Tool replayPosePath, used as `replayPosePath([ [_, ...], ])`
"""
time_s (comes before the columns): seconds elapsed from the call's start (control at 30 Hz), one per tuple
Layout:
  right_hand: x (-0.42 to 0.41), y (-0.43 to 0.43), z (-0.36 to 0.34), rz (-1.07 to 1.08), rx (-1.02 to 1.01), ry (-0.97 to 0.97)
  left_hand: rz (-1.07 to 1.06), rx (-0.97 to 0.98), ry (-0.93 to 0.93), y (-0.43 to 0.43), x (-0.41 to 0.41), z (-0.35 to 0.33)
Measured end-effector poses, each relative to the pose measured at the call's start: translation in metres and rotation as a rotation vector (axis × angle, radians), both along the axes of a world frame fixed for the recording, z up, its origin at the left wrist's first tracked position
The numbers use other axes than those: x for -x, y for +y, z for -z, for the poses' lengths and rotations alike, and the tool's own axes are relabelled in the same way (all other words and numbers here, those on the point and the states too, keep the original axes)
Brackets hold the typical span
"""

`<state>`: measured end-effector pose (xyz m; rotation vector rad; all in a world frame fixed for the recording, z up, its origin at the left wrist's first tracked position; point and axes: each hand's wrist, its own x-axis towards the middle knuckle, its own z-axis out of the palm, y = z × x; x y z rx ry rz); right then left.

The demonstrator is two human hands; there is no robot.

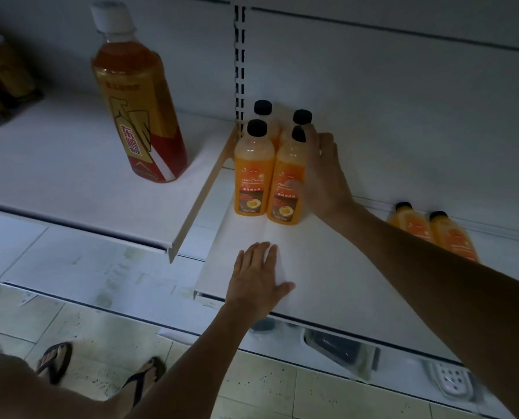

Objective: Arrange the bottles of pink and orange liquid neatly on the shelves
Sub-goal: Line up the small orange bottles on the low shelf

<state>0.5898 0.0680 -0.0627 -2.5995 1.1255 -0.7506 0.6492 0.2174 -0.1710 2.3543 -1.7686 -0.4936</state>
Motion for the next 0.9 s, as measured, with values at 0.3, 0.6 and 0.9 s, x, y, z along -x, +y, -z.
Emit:
replayPosePath([
  [0.3,0.045,0.009,-0.001,-0.160,-0.042,0.021,0.027,0.047,-0.014,-0.003,0.021,-0.017],
  [0.6,0.185,-0.008,0.032,0.362,-0.354,0.303,0.007,0.114,0.346,-0.026,0.101,-0.033],
  [0.9,0.209,0.012,0.064,0.408,-0.422,0.272,-0.022,0.039,0.535,-0.046,0.154,-0.033],
])
